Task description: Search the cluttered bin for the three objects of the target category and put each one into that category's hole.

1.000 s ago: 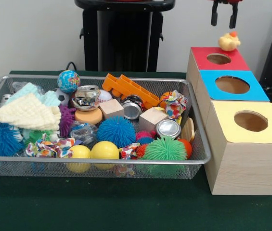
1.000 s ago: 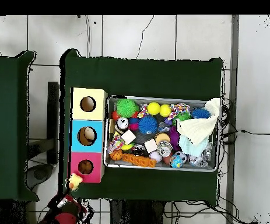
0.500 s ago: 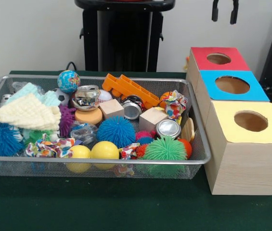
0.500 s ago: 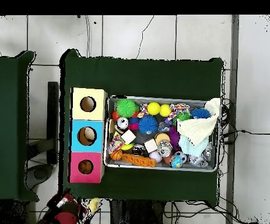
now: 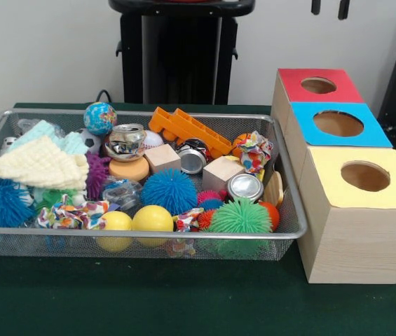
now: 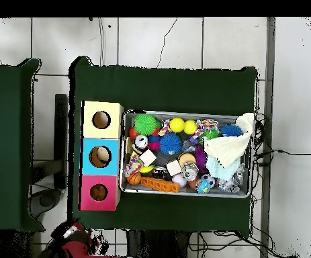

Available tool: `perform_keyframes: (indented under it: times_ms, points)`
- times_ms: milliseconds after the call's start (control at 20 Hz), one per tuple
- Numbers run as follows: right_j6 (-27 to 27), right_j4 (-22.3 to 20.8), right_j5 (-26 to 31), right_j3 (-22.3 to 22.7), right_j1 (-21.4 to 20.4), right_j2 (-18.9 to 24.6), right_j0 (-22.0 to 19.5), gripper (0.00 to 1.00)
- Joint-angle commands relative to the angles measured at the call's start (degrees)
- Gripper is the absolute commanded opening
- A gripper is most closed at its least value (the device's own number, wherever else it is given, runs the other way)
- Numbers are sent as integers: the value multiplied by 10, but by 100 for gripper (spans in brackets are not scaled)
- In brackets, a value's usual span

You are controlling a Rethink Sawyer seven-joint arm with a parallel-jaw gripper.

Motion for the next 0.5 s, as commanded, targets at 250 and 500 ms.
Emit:
perform_keyframes:
  times_ms: [250,500]
  points:
    - [11,-20,76,-53,-40,-4,-46,100]
    - [-9,-5,27,-5,-46,25,-76,100]
